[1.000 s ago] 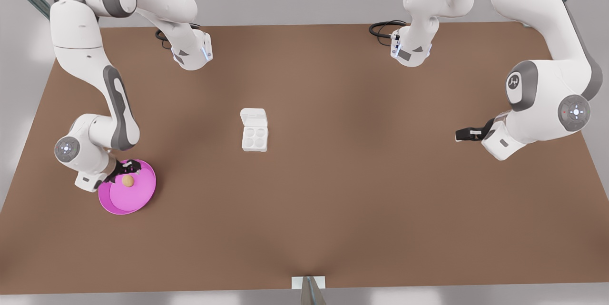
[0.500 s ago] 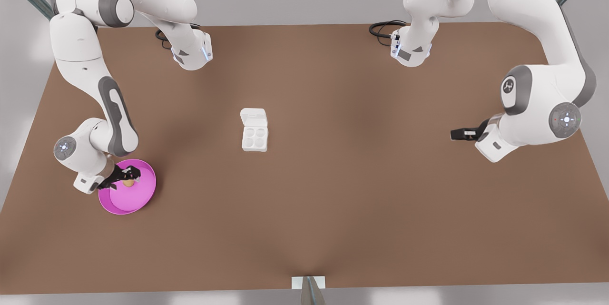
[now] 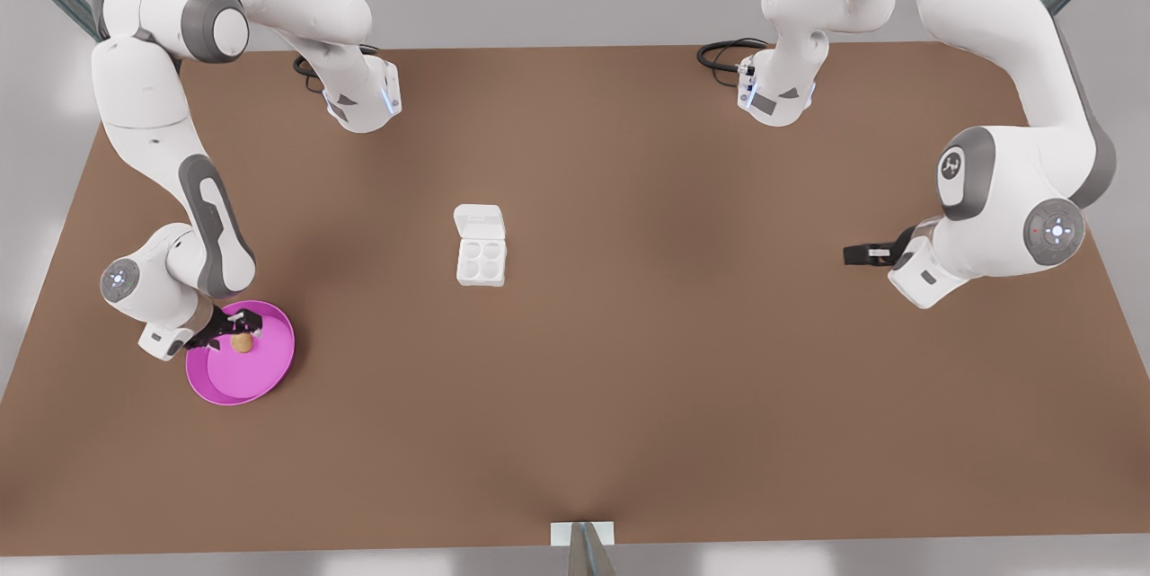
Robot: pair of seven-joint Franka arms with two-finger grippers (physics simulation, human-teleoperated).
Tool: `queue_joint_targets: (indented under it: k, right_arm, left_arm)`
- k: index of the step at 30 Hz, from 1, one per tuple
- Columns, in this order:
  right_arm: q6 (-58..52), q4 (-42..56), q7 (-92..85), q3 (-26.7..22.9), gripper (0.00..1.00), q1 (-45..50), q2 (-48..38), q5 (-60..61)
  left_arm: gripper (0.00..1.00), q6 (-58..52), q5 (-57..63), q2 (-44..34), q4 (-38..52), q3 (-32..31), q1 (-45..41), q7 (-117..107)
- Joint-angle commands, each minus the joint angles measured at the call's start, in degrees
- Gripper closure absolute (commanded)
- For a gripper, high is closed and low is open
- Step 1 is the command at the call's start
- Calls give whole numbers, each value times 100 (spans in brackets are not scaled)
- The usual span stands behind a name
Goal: Pack egg into the box and close the box lid
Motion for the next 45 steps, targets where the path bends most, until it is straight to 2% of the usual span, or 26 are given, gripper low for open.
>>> queue_joint_targets:
  k: [1, 8, 9, 10, 11, 16, 18, 22, 26, 37, 45]
  right_arm:
    - [-18, 1, -246, -10, 0, 7, 20, -13]
    - [-18, 18, -246, -2, 0, 7, 47, -13]
    - [-18, 27, -246, -2, 4, 7, 47, -13]
    - [-18, 36, -263, -10, 18, 7, 47, -22]
    - [-18, 45, -263, -10, 27, 7, 47, -31]
    - [-44, 71, -281, -10, 30, 16, 64, -31]
    - [-53, 80, -281, -10, 36, 34, 64, -48]
    - [-45, 133, -263, -1, 37, 43, 91, -48]
    - [-45, 142, -263, -1, 49, 69, 100, -48]
    - [-89, 203, -281, -10, 50, 69, 161, -48]
    - [-721, 616, -272, 34, 50, 69, 47, -48]
  left_arm:
    - [0, 1, 5, -6, 8, -19, -1, -307]
    - [0, 45, 5, 30, 8, -19, -1, -307]
    - [0, 45, -3, 47, 8, -19, -1, -307]
    - [0, 45, -12, 47, 8, -19, -1, -307]
    - [0, 54, -12, 47, 8, -19, -1, -307]
    - [0, 54, -12, 47, 8, -28, -1, -307]
    - [0, 54, -21, 47, 8, -19, -10, -316]
    - [0, 45, -21, 47, 8, -28, -10, -325]
    - [0, 54, -12, 56, 8, -19, -10, -325]
    - [0, 98, -21, 56, 8, -19, -18, -325]
    - [0, 89, -21, 56, 8, -19, -19, -325]
